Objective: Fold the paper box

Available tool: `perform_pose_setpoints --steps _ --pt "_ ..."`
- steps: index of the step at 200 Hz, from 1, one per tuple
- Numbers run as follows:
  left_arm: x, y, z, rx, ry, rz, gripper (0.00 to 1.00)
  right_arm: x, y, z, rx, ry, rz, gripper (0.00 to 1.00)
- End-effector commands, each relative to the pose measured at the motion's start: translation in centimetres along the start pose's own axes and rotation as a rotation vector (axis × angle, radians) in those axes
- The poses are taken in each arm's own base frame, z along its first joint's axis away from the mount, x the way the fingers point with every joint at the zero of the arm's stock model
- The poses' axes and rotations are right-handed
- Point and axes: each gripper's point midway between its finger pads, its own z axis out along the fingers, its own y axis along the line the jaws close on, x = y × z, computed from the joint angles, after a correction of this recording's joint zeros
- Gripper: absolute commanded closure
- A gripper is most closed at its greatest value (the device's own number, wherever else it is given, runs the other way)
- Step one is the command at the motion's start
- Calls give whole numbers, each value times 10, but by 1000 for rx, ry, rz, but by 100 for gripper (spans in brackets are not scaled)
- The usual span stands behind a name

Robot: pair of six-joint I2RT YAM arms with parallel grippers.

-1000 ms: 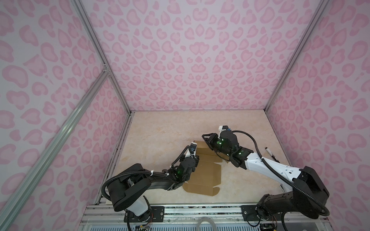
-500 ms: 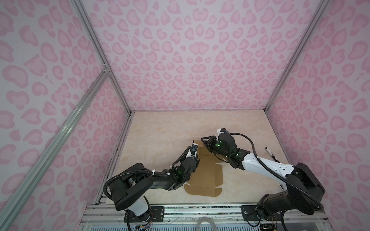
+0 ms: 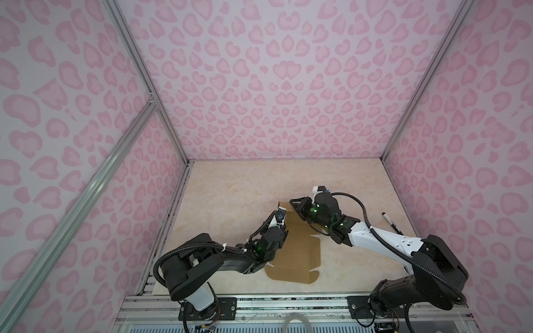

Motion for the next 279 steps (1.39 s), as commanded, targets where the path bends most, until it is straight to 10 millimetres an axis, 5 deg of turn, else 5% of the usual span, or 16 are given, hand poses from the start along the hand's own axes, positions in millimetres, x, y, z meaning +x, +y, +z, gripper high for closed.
perform_pose_setpoints --steps 1,85,207,279 --pt "-4 -1 2 -2 -17 -13 72 0 -5 2 8 -9 6 72" --pt "-5 -11 12 26 -40 -55 74 3 -10 2 17 -9 10 72" --pt "-5 -4 11 31 -47 -79 96 2 -5 -1 21 -22 8 73" --pt "-12 21 -1 -65 -83 -63 96 -3 14 -21 3 -63 -35 72"
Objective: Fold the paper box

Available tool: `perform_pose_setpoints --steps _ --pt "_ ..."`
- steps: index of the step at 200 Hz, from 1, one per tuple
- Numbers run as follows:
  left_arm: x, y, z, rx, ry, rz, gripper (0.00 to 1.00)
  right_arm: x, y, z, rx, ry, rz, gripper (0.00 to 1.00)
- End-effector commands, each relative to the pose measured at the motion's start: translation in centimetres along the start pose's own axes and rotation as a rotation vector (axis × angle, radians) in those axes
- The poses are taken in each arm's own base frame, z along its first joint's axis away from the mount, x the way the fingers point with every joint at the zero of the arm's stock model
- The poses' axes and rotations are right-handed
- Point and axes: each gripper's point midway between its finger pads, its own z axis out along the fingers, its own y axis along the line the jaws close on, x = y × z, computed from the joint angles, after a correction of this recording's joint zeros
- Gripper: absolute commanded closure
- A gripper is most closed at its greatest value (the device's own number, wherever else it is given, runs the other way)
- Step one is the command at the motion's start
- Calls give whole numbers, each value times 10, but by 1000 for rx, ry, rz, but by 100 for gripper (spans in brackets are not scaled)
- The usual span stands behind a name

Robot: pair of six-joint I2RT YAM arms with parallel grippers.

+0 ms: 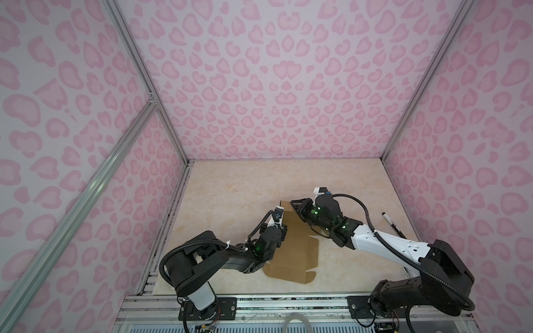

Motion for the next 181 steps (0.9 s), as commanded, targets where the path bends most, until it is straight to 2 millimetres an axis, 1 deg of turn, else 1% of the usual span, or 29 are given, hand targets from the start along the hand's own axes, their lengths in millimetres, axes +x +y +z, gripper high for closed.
perform_pose_setpoints --steps 1,18,31,49,58,67,83,102,115,124,132,154,181 --pt "-14 12 -5 -52 -54 -13 96 -7 3 -6 13 -39 -32 72" --pt "-14 15 -8 -57 -59 -25 96 -8 8 -12 0 -43 -46 72" --pt "-13 18 -10 -59 -54 -37 96 -12 11 -20 -3 -52 -64 71" --pt "-12 20 -13 -56 -46 -54 96 -23 14 -35 -14 -71 -131 70" --pt "-12 22 -17 -52 -52 -67 96 -30 10 -42 12 -77 -168 69" --pt "-14 25 -20 -55 -59 -81 96 -38 2 -49 53 -80 -209 68" --pt "-16 25 -24 -35 -67 -90 96 -58 -12 -67 84 -97 -217 67" --pt "-15 24 -27 -16 -67 -97 96 -66 -19 -82 77 -119 -230 66" --pt "-13 23 -28 -2 -61 -94 96 -63 -18 -85 72 -96 -247 64" --pt "-10 23 -28 -2 -55 -93 96 -57 -16 -84 71 -67 -257 63" --pt "-10 23 -28 -4 -56 -95 96 -50 -17 -81 73 -37 -267 62" --pt "-9 25 -30 -7 -58 -102 96 -34 -20 -73 73 21 -267 62" --pt "-8 26 -31 -8 -58 -105 96 -19 -25 -67 80 50 -273 62"
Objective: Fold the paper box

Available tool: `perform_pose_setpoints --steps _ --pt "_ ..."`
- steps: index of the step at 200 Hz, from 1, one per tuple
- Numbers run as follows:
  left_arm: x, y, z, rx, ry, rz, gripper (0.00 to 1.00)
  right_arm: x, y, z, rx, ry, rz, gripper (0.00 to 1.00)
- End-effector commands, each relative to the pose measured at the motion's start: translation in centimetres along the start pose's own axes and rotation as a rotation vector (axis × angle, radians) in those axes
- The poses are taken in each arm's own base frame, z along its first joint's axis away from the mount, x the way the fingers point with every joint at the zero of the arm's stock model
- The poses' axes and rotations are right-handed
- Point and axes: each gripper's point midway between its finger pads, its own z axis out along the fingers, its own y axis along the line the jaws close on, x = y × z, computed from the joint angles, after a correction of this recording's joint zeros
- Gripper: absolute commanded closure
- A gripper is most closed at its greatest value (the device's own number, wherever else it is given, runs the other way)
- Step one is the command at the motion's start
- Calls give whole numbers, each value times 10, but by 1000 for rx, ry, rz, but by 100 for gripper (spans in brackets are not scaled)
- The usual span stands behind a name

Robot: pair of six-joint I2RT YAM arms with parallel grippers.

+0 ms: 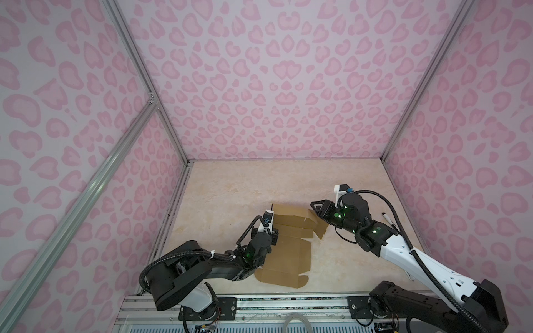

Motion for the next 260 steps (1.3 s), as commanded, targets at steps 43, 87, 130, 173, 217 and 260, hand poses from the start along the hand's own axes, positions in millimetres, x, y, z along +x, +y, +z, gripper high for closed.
perform_pose_setpoints --steps 43,87,130,173,217,260 --pt "-11 14 -6 -58 -60 -70 97 31 -10 21 -1 64 -24 61" --pt "-12 15 -9 -42 -72 -114 97 34 -10 32 -62 49 3 60" --pt "-12 10 -8 -16 -72 -115 97 34 -2 38 -107 46 10 60" --pt "-10 7 -9 -6 -67 -109 97 34 2 43 -141 43 28 59" --pt "-13 6 -10 -3 -79 -112 97 41 4 51 -183 56 73 66" --pt "-14 9 -12 -11 -83 -123 97 45 3 53 -187 46 89 79"
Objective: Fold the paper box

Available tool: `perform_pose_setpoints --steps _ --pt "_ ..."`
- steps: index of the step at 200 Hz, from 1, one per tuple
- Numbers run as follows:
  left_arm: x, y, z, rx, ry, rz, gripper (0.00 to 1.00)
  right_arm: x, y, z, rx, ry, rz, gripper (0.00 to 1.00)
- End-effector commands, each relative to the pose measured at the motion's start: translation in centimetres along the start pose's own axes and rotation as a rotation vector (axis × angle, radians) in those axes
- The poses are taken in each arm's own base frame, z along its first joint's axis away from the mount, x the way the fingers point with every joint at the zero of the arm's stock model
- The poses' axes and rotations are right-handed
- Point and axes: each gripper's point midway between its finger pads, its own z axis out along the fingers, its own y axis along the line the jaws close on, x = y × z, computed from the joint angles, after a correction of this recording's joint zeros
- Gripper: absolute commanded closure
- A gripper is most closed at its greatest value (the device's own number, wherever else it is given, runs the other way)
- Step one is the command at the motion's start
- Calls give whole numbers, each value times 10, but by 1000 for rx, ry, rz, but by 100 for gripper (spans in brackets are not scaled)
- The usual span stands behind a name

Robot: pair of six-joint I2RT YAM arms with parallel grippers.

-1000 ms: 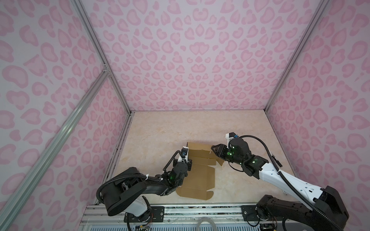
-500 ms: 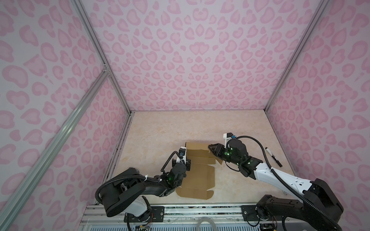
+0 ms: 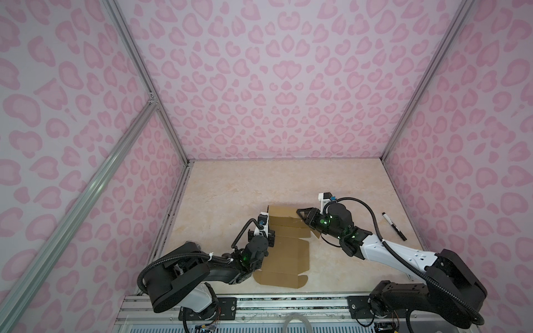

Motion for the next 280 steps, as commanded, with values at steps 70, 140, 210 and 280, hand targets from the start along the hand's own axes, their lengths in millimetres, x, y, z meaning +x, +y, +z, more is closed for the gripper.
perform_pose_setpoints --steps 70,140,210,280 --pt "-24 4 -5 -13 -77 -97 97 -2 -4 -5 -7 -55 28 87" --pt "-25 13 -8 -50 -80 -166 97 -4 -9 -13 -8 -72 60 75" --pt "-23 21 -10 -82 -80 -192 97 7 -47 -61 193 -19 -79 68" --pt "-24 21 -15 -57 -87 -224 97 45 -67 -61 232 129 -206 69"
